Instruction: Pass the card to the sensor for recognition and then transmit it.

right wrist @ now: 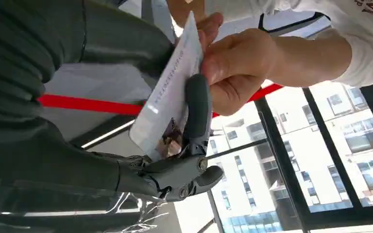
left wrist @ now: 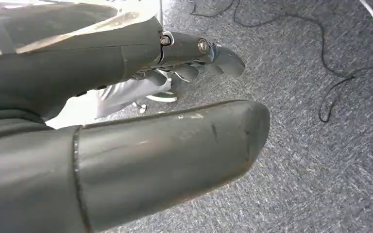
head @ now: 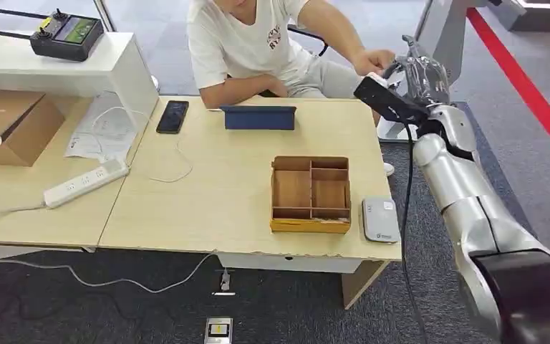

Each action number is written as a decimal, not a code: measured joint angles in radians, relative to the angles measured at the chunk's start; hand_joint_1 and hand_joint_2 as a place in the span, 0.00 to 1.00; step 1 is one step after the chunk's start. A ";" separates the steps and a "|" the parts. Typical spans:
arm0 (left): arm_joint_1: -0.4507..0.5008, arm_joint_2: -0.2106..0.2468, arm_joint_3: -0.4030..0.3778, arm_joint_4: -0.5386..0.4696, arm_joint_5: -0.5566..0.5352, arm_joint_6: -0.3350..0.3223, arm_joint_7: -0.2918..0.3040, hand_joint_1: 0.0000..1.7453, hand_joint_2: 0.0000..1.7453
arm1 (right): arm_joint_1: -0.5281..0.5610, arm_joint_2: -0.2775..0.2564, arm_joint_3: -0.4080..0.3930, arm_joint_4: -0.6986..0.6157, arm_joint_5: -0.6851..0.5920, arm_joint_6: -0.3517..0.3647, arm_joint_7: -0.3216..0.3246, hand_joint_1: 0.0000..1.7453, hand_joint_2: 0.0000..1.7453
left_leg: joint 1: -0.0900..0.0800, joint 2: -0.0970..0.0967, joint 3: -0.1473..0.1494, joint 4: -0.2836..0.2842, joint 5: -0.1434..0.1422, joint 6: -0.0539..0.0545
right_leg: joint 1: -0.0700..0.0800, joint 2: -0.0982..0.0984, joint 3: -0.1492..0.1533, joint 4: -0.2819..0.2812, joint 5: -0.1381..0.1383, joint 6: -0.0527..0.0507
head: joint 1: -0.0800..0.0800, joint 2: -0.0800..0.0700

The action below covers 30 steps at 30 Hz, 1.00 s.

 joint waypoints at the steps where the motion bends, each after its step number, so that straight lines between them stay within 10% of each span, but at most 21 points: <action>1: 0.001 0.000 0.000 0.000 0.000 0.000 0.001 0.00 0.00 | 0.000 0.000 0.000 0.004 0.001 -0.006 0.000 0.00 1.00 | 0.000 0.000 0.000 0.000 0.000 0.000 | 0.000 0.000 0.000 0.000 0.000 0.000 | 0.000 0.000; 14: 0.004 -0.003 -0.018 0.000 0.003 0.005 0.003 0.00 0.00 | 0.000 0.001 0.000 0.015 -0.030 -0.032 -0.022 0.00 1.00 | 0.000 0.000 0.000 0.000 0.000 0.000 | 0.000 0.000 0.000 0.000 0.000 0.000 | 0.000 0.000; 22: 0.023 -0.005 -0.018 0.000 0.037 0.018 0.004 0.00 0.00 | 0.018 0.006 -0.077 -0.037 -0.578 0.367 0.008 0.00 1.00 | 0.000 0.000 0.000 0.000 0.000 0.000 | 0.000 0.000 0.000 0.000 0.000 0.000 | 0.000 0.000; 30: 0.038 -0.003 -0.018 0.000 0.063 0.016 0.014 0.00 0.00 | 0.200 -0.037 -0.102 -0.270 -0.892 0.517 0.153 0.00 1.00 | 0.000 0.000 0.000 0.000 -0.001 0.000 | 0.000 0.000 0.001 -0.001 0.000 0.000 | 0.001 0.000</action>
